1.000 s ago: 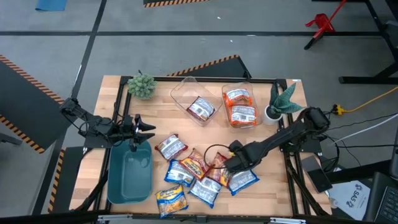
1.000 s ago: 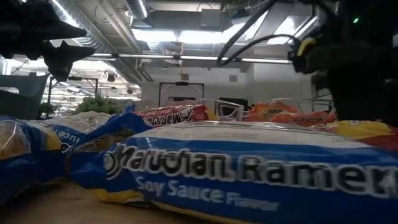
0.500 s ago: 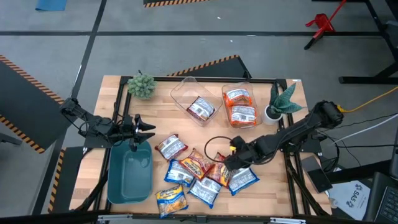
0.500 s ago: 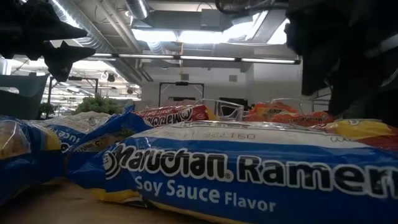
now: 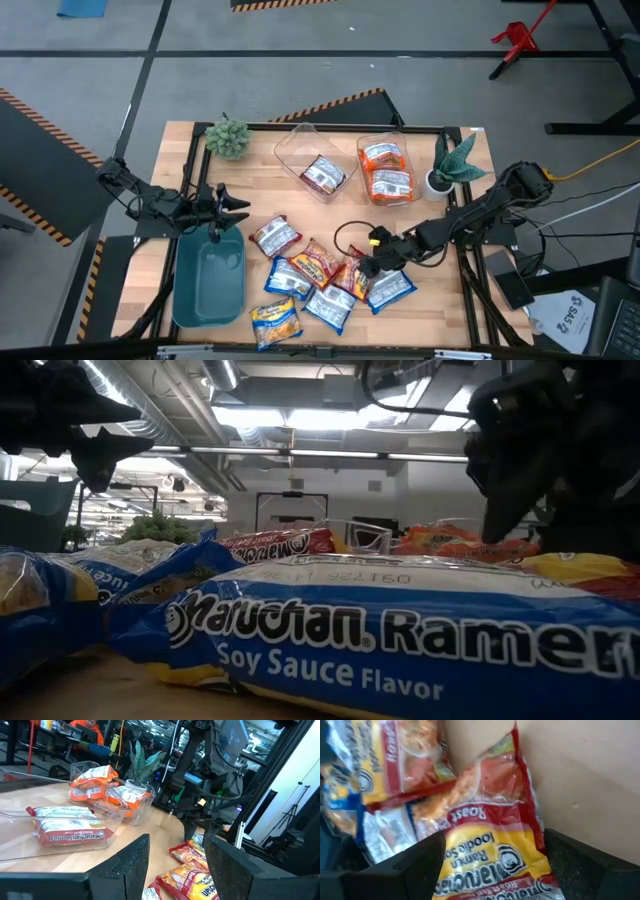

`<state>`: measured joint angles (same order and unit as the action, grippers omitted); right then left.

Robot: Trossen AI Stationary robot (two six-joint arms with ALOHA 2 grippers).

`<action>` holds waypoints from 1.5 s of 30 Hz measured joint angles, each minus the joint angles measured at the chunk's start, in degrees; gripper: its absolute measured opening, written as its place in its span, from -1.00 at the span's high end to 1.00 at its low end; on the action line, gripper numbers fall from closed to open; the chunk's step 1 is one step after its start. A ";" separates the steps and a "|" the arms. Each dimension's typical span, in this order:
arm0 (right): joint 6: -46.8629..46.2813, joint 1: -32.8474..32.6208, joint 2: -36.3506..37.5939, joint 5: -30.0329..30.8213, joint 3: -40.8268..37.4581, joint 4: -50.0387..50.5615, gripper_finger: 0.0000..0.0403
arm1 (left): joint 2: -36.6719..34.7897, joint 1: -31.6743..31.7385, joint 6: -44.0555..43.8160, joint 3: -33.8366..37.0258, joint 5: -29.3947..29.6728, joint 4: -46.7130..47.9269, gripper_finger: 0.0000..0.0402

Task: Sort Maruchan noodles
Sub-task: Put the red noodle pack into the left transparent bin

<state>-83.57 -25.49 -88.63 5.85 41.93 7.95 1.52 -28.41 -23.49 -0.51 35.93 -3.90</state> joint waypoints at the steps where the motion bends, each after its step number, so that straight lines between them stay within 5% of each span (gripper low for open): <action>1: 0.02 -0.01 -0.15 -0.16 -0.03 0.82 -0.58 | 0.00 -0.02 0.00 0.00 0.20 0.00 0.08; 24: 1.40 2.69 -6.15 -10.58 0.07 -4.84 -0.53 | 0.00 -0.02 0.09 0.00 1.00 0.00 0.08; 37: 3.17 6.57 -6.46 -9.88 0.13 -6.17 0.46 | 0.00 -0.01 0.21 0.00 0.99 0.00 0.08; 45: 3.06 6.44 -6.42 -8.08 0.72 -7.08 0.83 | 0.00 -0.02 0.24 0.00 1.02 0.00 0.08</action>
<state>-80.51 -19.05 -95.05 -2.23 42.65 0.87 1.52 -28.42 -23.24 -0.51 36.95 -3.90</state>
